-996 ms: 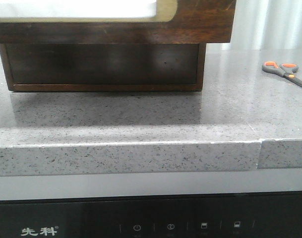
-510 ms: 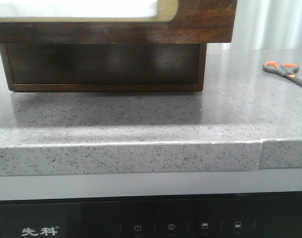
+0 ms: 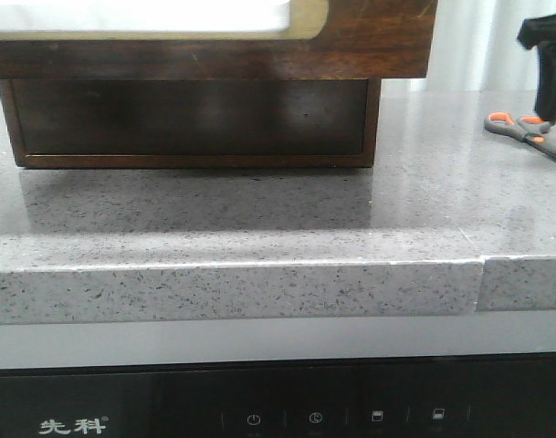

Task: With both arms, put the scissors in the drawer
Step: 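Lower the right gripper onto the scissors and grasp them, then carry the scissors with the right gripper over the open drawer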

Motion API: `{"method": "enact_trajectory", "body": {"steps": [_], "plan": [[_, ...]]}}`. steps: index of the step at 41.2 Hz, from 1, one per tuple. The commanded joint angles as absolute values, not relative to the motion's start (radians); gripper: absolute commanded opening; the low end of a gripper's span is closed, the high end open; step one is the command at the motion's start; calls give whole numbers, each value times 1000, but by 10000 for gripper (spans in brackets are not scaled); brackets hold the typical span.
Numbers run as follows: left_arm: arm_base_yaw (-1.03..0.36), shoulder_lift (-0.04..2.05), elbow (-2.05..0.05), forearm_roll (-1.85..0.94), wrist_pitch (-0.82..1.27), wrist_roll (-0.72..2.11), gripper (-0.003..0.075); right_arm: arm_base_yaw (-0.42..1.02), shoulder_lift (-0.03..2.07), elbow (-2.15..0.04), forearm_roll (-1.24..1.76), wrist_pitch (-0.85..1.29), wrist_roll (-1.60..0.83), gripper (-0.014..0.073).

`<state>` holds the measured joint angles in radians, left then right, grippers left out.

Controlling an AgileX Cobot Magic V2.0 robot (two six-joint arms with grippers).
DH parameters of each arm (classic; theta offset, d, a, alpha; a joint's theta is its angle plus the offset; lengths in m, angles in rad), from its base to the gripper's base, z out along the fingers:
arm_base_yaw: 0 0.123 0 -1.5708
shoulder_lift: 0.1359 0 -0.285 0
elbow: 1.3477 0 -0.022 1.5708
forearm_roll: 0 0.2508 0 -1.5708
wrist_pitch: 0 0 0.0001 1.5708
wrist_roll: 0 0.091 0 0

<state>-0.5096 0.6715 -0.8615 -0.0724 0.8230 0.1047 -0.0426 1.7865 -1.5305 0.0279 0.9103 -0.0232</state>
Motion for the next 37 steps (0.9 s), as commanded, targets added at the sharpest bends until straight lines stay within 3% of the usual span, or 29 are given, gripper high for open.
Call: {"method": "enact_trajectory", "body": {"steps": [1,10,23,31,37], "plan": [[-516,670,-896,-79,748,93,491,-50,1805,-1627,32,901,-35,509],[-516,670,-896,-79,748,93,491,-50,1923,-1752,33,956,-35,373],[-516,670,-896,-79,748,93,491,-50,2010,-1848,39,1000,-35,332],[-516,670,-896,-79,748,93,491,-50,2016,-1851,39,1017,-35,150],[-516,670,-896,-79,748,93,491,-51,2015,-1858,39,1028,-35,72]]}}
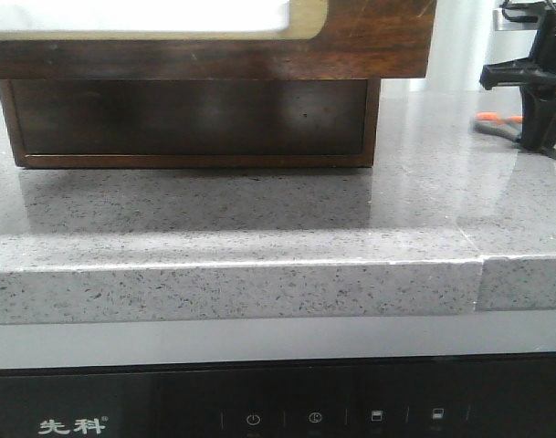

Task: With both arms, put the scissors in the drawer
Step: 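Carry the scissors with the right gripper over the open drawer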

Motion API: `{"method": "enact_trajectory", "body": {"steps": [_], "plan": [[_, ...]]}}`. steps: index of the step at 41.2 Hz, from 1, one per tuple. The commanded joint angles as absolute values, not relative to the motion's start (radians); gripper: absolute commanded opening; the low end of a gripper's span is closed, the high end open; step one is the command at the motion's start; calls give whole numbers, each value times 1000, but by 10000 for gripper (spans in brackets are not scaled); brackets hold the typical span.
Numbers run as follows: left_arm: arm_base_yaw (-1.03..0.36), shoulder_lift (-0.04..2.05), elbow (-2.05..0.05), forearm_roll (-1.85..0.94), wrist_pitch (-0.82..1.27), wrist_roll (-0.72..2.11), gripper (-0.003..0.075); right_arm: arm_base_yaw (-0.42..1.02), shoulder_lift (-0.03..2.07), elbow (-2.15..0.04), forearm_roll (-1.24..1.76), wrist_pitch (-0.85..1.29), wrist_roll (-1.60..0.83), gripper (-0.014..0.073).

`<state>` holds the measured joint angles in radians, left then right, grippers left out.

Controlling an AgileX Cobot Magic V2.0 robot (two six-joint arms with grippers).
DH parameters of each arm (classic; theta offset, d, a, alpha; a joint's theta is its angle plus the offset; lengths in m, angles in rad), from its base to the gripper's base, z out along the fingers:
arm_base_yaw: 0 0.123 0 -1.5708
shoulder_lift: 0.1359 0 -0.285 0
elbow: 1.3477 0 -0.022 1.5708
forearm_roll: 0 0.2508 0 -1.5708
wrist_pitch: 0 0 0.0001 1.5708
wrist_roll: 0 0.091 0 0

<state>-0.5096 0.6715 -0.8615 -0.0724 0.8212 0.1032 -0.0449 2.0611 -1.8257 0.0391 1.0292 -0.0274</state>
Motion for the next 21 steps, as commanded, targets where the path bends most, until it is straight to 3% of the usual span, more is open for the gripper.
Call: {"method": "enact_trajectory", "body": {"steps": [1,21], "plan": [[-516,670,-896,-79,748,93,491,-51,2015,-1863,39,1032,-35,69],[-516,670,-896,-79,748,93,491,-22,1840,-1935,41,1094,-36,69]]}}
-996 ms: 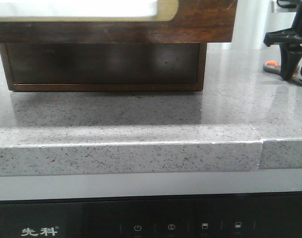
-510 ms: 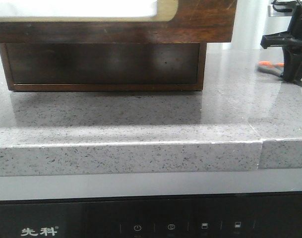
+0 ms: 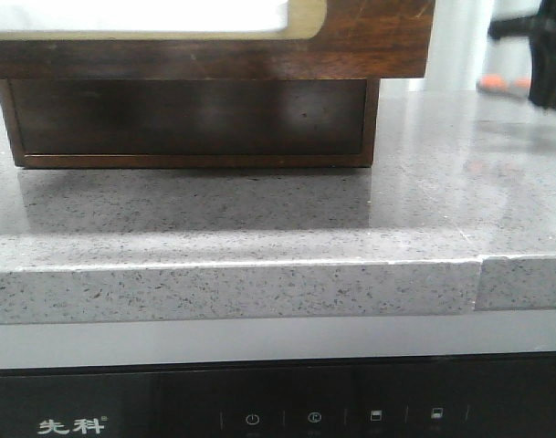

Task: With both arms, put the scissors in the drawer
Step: 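Carry the scissors with the right gripper over the open drawer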

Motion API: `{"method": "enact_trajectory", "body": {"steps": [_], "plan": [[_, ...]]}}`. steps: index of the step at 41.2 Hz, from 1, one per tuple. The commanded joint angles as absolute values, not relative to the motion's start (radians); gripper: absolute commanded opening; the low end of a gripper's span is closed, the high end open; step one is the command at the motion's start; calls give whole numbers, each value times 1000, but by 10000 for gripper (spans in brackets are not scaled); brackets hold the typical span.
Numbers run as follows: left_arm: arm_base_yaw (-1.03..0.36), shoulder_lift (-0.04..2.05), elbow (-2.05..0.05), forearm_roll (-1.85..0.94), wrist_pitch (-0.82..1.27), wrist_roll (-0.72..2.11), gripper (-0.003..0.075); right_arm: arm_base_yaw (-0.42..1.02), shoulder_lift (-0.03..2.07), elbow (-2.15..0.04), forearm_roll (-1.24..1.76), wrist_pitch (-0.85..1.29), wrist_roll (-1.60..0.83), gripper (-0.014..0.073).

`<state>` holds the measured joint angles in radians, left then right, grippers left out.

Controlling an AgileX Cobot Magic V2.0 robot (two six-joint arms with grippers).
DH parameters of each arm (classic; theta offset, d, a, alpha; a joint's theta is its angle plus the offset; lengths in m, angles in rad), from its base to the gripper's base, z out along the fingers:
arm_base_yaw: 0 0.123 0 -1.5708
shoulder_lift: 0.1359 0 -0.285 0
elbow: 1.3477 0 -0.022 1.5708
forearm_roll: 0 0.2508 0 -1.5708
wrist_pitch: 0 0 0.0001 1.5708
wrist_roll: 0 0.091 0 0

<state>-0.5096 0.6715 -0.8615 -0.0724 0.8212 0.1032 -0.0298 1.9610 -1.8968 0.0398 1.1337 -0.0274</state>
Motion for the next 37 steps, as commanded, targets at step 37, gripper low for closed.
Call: {"method": "enact_trajectory", "body": {"steps": [37], "plan": [[-516,670,-896,-79,748,93,491,298,1376,-1935,95,936,-258,69]]}}
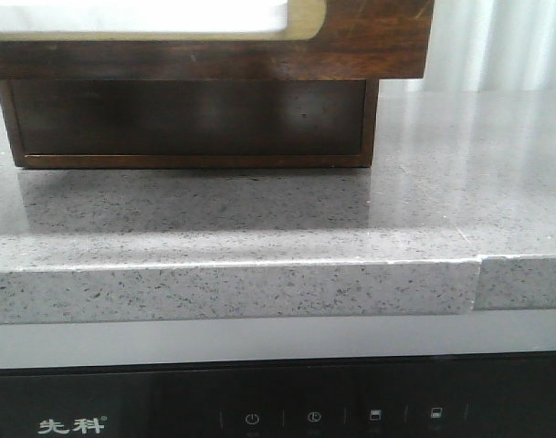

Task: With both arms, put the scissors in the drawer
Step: 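Carry the scissors with the right gripper over the open drawer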

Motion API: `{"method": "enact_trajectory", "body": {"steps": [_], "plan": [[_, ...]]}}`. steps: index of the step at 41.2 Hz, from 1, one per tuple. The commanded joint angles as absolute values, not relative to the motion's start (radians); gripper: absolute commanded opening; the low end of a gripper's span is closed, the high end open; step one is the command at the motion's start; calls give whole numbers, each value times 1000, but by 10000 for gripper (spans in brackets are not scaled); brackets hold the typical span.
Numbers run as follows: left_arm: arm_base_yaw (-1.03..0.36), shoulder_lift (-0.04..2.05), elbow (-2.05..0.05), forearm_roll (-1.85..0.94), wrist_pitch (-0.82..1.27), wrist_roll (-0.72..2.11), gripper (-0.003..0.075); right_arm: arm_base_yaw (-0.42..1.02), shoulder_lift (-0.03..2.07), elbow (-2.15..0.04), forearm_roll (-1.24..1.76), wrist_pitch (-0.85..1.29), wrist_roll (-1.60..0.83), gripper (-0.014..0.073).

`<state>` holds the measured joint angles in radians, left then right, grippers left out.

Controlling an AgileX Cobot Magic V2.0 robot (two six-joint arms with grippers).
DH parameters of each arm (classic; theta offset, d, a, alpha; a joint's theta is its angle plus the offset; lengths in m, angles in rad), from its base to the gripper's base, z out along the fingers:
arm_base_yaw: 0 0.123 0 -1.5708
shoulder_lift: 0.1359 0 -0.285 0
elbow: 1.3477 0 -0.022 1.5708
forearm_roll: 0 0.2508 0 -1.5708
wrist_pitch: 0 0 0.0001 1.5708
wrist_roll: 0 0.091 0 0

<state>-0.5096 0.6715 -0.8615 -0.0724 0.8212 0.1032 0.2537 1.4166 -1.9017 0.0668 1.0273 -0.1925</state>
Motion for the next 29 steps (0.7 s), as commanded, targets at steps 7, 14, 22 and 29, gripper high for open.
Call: {"method": "enact_trajectory", "body": {"steps": [7,14,22,29], "plan": [[-516,670,-896,-79,748,93,491,422,1384,-1935,177,931,-419,69],[-516,670,-896,-79,748,93,491,523,1417,-1935,235,930,-588,69],[-516,670,-896,-79,748,93,491,602,1484,-1935,243,942,-708,69],[-516,670,-896,-79,748,93,491,634,1557,-1935,242,966,-784,69]]}}
